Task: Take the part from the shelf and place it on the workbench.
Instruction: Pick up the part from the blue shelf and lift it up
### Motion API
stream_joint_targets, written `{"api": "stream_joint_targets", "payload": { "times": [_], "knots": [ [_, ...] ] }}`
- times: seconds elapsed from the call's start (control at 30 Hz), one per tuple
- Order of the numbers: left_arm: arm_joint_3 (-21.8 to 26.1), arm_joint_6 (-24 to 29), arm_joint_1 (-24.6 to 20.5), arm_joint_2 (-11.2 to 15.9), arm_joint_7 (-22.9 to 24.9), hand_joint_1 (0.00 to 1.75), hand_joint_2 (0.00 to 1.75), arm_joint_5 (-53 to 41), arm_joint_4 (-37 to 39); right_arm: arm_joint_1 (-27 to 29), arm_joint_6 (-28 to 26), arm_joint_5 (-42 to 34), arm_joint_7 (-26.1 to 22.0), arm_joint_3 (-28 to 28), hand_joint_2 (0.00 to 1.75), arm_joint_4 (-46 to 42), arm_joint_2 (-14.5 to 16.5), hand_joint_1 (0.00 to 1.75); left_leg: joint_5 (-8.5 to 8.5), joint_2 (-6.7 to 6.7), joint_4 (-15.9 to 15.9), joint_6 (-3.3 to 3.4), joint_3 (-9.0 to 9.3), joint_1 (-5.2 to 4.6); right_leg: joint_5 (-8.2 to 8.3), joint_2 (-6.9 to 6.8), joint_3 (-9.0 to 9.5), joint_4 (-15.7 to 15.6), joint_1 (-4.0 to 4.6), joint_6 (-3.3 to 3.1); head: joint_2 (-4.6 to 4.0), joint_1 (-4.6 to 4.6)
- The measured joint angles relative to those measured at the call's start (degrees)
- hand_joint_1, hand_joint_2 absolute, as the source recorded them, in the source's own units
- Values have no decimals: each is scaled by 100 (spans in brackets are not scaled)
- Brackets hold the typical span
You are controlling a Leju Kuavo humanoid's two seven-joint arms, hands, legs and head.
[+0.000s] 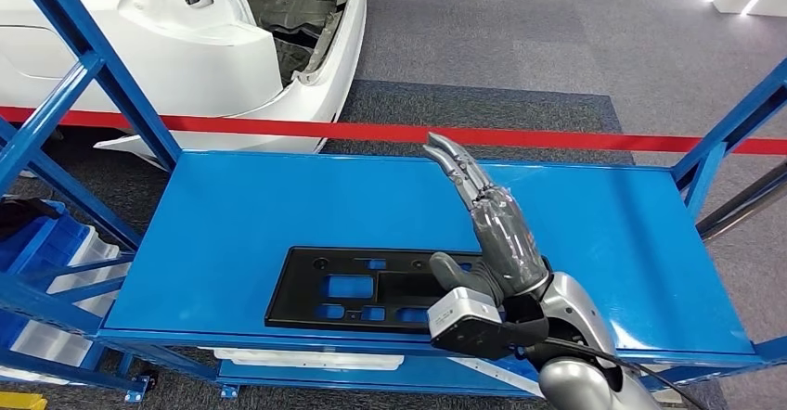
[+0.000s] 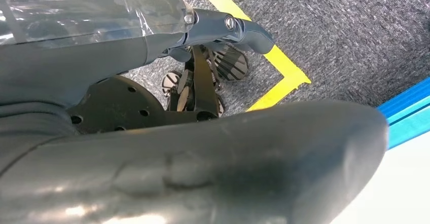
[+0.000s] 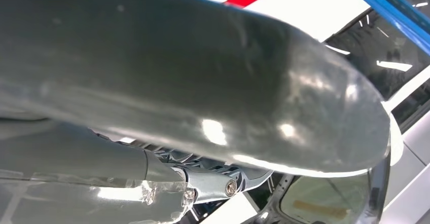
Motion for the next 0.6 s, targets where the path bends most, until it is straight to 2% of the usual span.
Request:
{"api": "stream_joint_targets", "payload": {
  "times": [0.13,0.27,0.4,0.6],
  "knots": [
    [0,-6,0,0,0,0,0,15,0,4,96,-285,294,0,0,0,0,0,0,0,-10,-1,7,4,-2,0,-1,5,4,1,0,-1],
    [4,-28,1,0,2,0,0,95,0,-33,611,-1105,1224,7,0,-9,-70,0,0,0,-12,-1,11,6,-3,-1,-1,11,7,0,0,-1],
    [15,-36,4,0,58,0,0,160,0,-163,1032,-1521,2050,27,175,-136,-321,0,1,0,-12,-2,11,6,-3,-3,0,13,6,0,0,0],
    [67,-38,11,0,85,0,0,203,0,-453,1380,-1277,3186,81,175,-589,-855,0,1,0,-12,-2,12,4,-3,-4,0,12,4,0,0,1]
  ]
}}
